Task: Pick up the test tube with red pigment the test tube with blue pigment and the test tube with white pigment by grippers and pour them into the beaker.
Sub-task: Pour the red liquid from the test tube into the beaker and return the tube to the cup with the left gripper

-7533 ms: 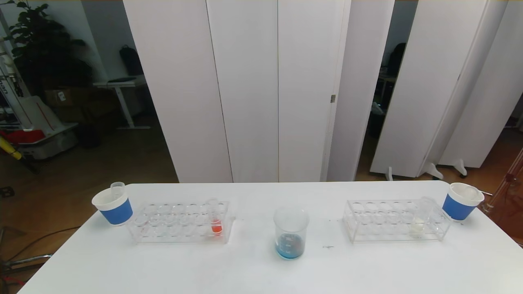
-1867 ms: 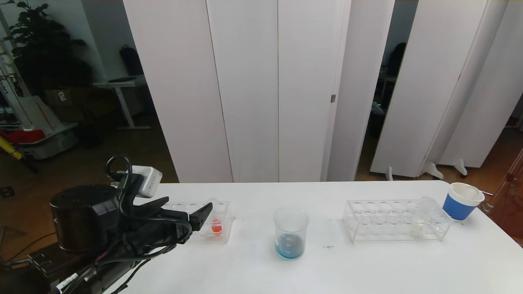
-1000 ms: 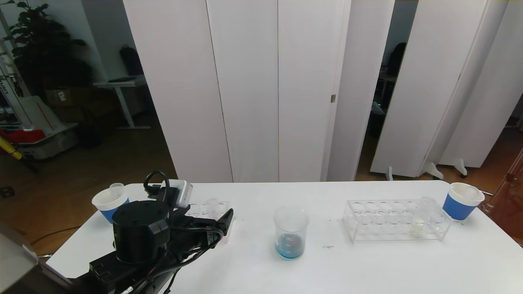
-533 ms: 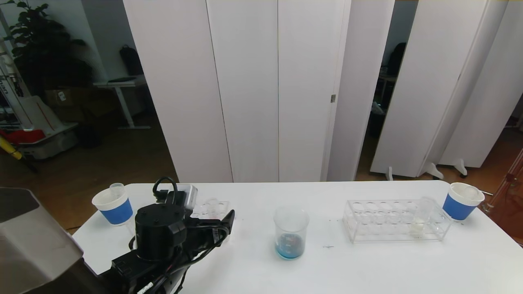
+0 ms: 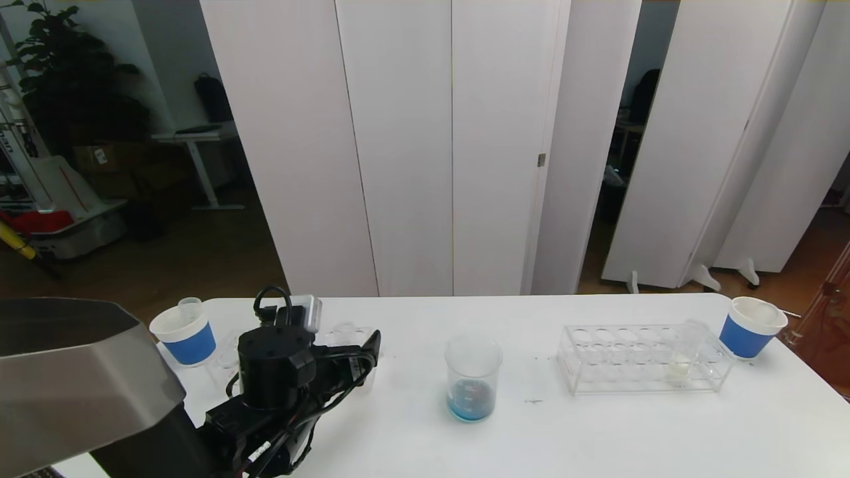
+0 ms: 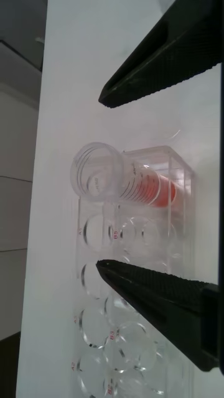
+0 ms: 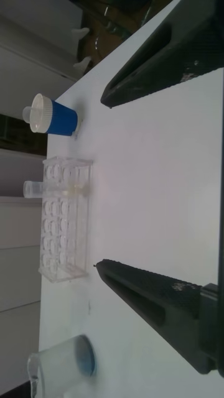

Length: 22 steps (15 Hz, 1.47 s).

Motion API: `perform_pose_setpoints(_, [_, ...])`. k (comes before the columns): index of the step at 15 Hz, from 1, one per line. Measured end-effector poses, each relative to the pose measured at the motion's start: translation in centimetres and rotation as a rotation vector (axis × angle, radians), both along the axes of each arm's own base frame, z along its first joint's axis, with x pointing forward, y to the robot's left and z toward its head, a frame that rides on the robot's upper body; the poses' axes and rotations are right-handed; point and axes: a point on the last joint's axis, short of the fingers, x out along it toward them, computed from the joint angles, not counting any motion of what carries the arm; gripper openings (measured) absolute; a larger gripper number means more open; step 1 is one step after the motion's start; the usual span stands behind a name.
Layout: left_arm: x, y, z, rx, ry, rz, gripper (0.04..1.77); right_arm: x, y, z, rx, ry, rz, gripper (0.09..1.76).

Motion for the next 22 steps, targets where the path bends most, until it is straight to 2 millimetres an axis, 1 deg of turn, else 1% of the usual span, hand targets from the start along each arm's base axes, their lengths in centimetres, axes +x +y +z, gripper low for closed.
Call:
perform_pose_setpoints(3, [0.6, 0.2, -0.1, -0.015, -0.028, 0.014, 1.74, 0.0, 0.0, 0.0, -0.001, 0.0, -0.001, 1.75])
perform_pose_setpoints(7, [0.8, 0.3, -0.9, -0.01, -0.017, 0.018, 1.74, 0.0, 0.0, 0.0, 0.0, 0.0, 0.0, 1.75])
perform_pose_setpoints(16, [1.4, 0.4, -1.7, -0.012, -0.024, 0.032, 1.74, 0.0, 0.0, 0.0, 0.0, 0.0, 0.0, 1.75])
perform_pose_setpoints(17, [1.5, 0.4, -1.6, -0.017, -0.034, 0.034, 1.63, 0.0, 0.0, 0.0, 0.0, 0.0, -0.001, 1.75])
perform_pose_setpoints(18, [1.6, 0.5, -1.6, -0.02, -0.04, 0.036, 1.38, 0.0, 0.0, 0.0, -0.001, 0.0, 0.0, 1.75])
perform_pose_setpoints(20, [1.8, 0.4, -1.5, -0.023, -0.046, 0.027, 0.54, 0.0, 0.0, 0.0, -0.001, 0.0, 0.0, 1.75])
perform_pose_setpoints(21, [1.9, 0.5, -1.6, -0.022, -0.044, 0.028, 0.42, 0.0, 0.0, 0.0, 0.0, 0.001, -0.001, 1.75])
perform_pose_setpoints(22, [2.0, 0.5, -1.6, -0.023, -0.045, 0.026, 0.61, 0.0, 0.0, 0.0, -0.001, 0.0, 0.0, 1.75])
